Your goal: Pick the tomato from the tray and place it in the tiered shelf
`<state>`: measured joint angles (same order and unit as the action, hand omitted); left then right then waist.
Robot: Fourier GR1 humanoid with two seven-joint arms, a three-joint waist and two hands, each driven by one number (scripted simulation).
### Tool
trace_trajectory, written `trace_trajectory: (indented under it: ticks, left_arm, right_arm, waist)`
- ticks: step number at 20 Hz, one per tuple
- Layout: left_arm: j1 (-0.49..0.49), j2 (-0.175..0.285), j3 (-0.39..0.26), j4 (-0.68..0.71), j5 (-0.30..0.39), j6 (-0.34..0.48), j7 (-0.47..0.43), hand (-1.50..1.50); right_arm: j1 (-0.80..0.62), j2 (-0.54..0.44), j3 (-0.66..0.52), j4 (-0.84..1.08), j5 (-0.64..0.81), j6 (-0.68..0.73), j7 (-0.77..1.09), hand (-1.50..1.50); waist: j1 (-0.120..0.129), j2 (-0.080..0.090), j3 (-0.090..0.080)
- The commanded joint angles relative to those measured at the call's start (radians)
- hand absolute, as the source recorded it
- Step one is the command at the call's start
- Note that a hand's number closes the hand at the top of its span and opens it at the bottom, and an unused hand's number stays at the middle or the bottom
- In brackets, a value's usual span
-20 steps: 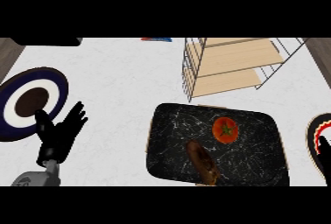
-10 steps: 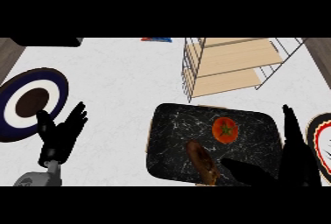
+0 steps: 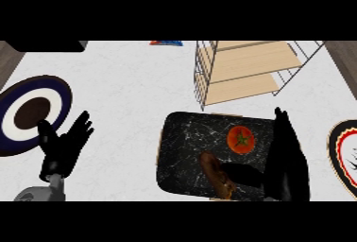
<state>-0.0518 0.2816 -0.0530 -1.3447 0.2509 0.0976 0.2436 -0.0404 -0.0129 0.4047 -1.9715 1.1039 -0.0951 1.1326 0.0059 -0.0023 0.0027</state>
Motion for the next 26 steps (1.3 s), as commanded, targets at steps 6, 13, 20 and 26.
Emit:
trace_trajectory:
  ticks: [6,13,20,26]
  left_arm:
    - [-0.024,-0.009,0.025,0.066,-0.009,-0.024,0.0,0.0]
    - [0.02,-0.01,0.037,-0.022,0.01,-0.04,0.038,0.0]
    - [-0.036,-0.021,0.051,0.079,-0.024,-0.052,-0.005,0.0]
    - [0.027,-0.04,0.028,-0.043,-0.035,-0.04,0.059,0.0]
  right_arm:
    - [-0.053,0.013,0.028,0.094,0.048,-0.055,0.196,-1.5]
    - [-0.092,0.013,-0.085,0.24,0.01,-0.076,0.089,-1.5]
    - [-0.088,0.013,-0.041,0.248,0.067,-0.076,0.168,-1.5]
    - [-0.096,0.013,-0.074,0.432,0.071,-0.278,0.04,-1.5]
  waist:
    - [-0.006,0.003,-0.003]
    - [0.0,0.003,-0.003]
    - [-0.009,0.003,-0.003]
    - [-0.001,0.003,-0.002]
